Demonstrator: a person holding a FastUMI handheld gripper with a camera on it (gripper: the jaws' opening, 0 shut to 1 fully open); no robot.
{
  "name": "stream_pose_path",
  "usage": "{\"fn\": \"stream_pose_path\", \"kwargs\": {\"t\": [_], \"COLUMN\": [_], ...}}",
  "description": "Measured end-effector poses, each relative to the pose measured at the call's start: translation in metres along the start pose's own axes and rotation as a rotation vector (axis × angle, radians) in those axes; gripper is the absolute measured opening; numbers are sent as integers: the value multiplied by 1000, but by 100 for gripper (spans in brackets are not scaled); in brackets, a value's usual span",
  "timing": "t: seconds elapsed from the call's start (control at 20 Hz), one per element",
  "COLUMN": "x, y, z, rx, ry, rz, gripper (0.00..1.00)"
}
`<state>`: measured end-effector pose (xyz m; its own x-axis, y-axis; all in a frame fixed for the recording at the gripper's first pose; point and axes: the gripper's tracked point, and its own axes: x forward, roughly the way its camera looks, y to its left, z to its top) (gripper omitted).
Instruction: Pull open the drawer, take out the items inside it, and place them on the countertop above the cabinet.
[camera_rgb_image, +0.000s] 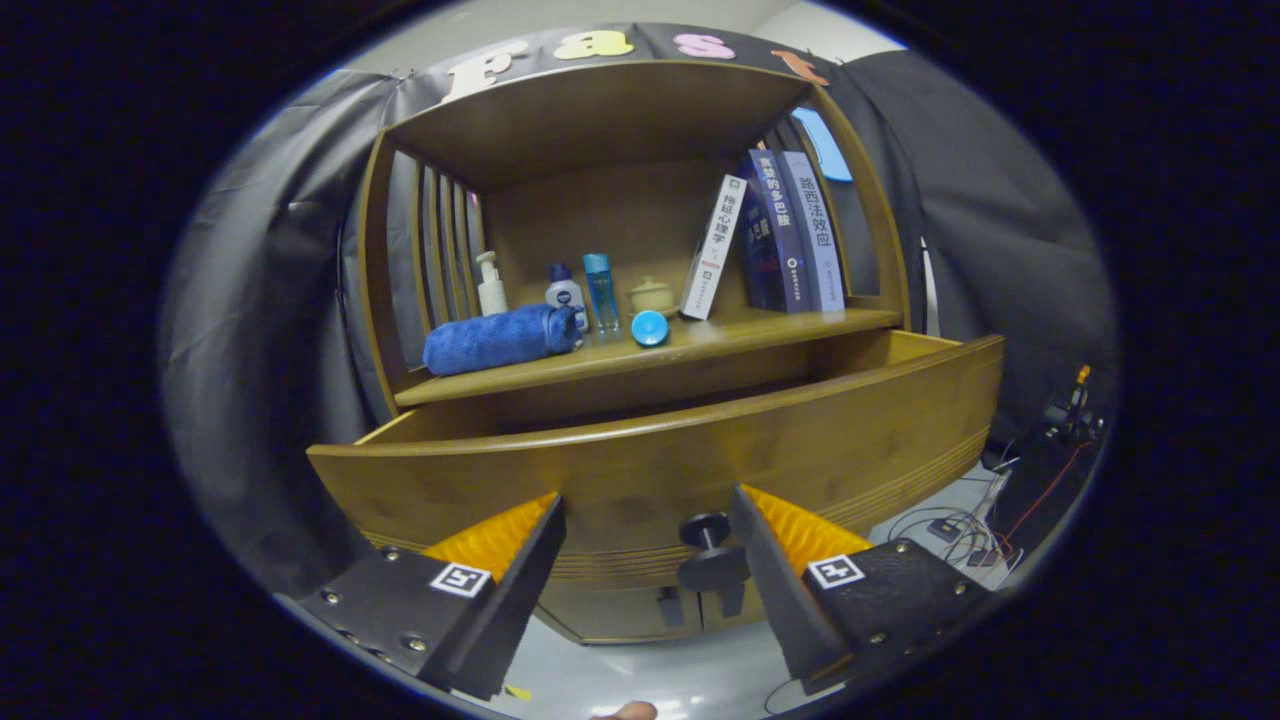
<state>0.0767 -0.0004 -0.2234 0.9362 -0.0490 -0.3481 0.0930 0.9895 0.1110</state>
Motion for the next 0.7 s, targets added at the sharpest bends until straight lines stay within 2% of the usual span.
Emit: {"fn": "stream_pose_path", "kwargs": {"t": [0.7], "x": [56], "y": [3], "z": [9], "rx": [-1], "ry": [5], "rz": [44], "gripper": [100]}}
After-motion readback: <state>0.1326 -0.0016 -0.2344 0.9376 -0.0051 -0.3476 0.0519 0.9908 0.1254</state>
